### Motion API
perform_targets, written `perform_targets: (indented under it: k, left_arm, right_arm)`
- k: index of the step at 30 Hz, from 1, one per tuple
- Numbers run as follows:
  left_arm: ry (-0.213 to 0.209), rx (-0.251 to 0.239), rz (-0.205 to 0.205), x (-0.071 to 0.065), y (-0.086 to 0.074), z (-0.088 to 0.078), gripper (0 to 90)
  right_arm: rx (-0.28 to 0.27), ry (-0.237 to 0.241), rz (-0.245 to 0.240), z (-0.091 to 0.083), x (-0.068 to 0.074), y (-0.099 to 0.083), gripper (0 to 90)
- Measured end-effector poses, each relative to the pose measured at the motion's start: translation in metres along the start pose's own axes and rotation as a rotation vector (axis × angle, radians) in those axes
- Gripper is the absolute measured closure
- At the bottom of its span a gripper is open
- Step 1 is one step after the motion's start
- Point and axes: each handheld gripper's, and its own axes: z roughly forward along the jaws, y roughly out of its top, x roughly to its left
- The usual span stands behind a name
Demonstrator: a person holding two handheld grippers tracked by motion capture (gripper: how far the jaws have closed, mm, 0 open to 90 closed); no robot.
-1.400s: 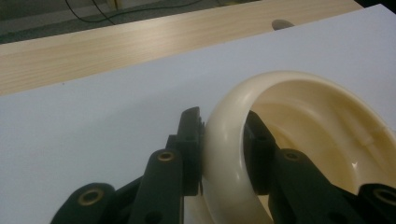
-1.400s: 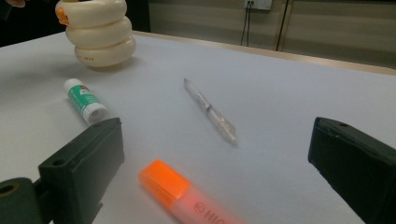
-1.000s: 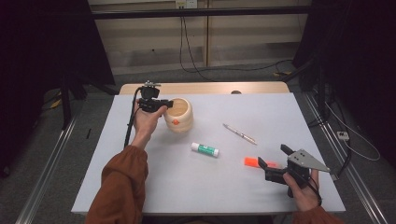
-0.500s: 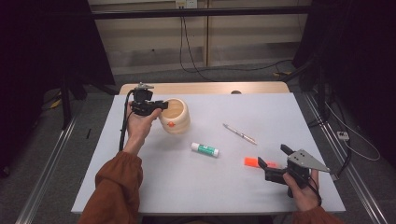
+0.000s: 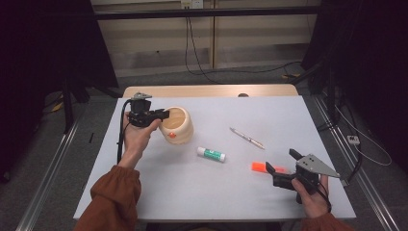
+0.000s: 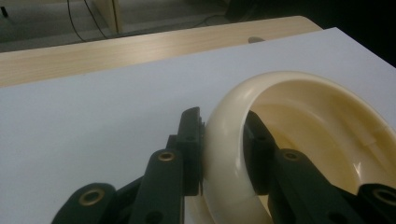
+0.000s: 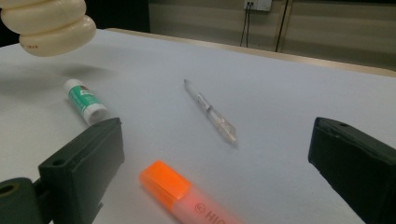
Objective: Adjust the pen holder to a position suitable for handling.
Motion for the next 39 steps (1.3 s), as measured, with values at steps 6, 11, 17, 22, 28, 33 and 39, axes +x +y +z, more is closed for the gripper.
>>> perform_targets:
  k: [6, 11, 17, 22, 28, 33, 39]
  left_arm:
    - [-0.002, -0.009, -0.021, 0.000, -0.006, -0.011, 73.3]
    - [0.004, -0.002, -0.026, -0.003, -0.012, -0.022, 73.2]
    - [0.015, 0.010, -0.033, -0.005, -0.022, -0.032, 73.2]
    - [0.025, 0.017, -0.037, -0.007, -0.033, -0.038, 73.1]
    - [0.028, 0.026, -0.042, -0.011, -0.045, -0.045, 73.2]
    - [0.031, 0.030, -0.054, -0.016, -0.055, -0.051, 73.2]
    - [0.043, 0.052, -0.065, -0.018, -0.063, -0.053, 73.2]
  right_arm:
    - [0.000, -0.001, 0.000, 0.000, 0.000, 0.000, 3.3]
    - [-0.001, -0.002, -0.001, 0.000, 0.000, 0.000, 3.3]
    - [0.000, -0.001, 0.000, 0.000, 0.000, 0.000, 3.3]
    - [0.000, 0.000, 0.000, 0.000, 0.000, 0.000, 3.3]
    - [0.001, -0.001, -0.001, 0.000, 0.001, 0.000, 3.3]
    - [0.000, -0.002, -0.002, 0.000, 0.001, 0.000, 3.3]
    - [0.000, -0.003, -0.002, 0.000, 0.001, 0.000, 3.4]
